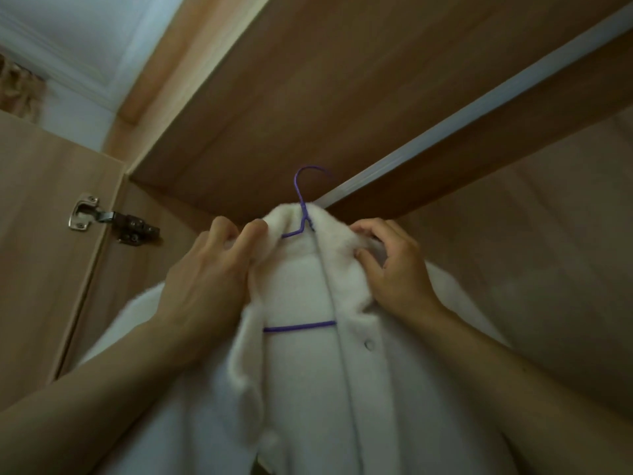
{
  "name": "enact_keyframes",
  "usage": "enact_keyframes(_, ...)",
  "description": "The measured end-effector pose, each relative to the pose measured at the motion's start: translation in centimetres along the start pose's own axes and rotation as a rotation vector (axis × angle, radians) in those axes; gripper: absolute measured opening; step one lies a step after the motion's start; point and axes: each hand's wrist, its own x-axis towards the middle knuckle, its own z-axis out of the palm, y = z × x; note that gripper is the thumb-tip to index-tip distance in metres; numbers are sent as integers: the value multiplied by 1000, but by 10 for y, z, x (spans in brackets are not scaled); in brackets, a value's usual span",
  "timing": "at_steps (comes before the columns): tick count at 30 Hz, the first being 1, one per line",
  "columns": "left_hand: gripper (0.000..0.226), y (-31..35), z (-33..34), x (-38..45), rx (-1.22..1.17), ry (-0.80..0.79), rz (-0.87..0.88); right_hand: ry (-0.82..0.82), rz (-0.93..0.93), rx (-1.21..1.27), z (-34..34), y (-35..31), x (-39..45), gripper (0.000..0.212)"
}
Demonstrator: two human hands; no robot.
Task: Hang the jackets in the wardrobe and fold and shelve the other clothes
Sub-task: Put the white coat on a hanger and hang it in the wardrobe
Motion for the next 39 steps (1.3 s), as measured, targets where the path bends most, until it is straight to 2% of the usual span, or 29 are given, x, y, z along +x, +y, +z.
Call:
enact_keyframes(5,30,-11,25,29,58,-45,-63,-20,52,15,31,30,27,27)
enact_keyframes(8,34,-11,43,36,79,-105,-98,-52,103,35,49,50,32,27)
enact_keyframes(13,33,-8,72,45,61,-112,-152,-74,213,51,69,72,33,22)
enact_keyframes(17,33,-13,94,29,87,-166,-98,-131,337,47,88,84,18,22)
enact_keyframes(20,32,-18,107,17,111,-141,-41,-114,396,130,98,91,-3,21)
enact_keyframes(22,38,-21,103,12,117,-140,-37,-89,361,81,103,92,-13,26)
enact_keyframes(24,40,-17,92,5,105,-148,-35,-110,330,-102,103,89,-23,35)
enact_keyframes(26,45,-7,78,-7,75,-170,-13,-173,305,-262,97,85,-35,47)
enact_keyframes(28,59,4,65,-20,64,-259,16,-280,304,-306,89,85,-50,57)
enact_keyframes(32,80,15,46,-39,115,-434,97,-521,350,-362,84,95,-90,55)
enact_keyframes(36,82,12,58,-63,265,-538,142,-546,331,-408,87,103,-123,71)
enact_keyframes(39,79,4,70,-83,310,-611,129,-661,272,-537,96,109,-164,77)
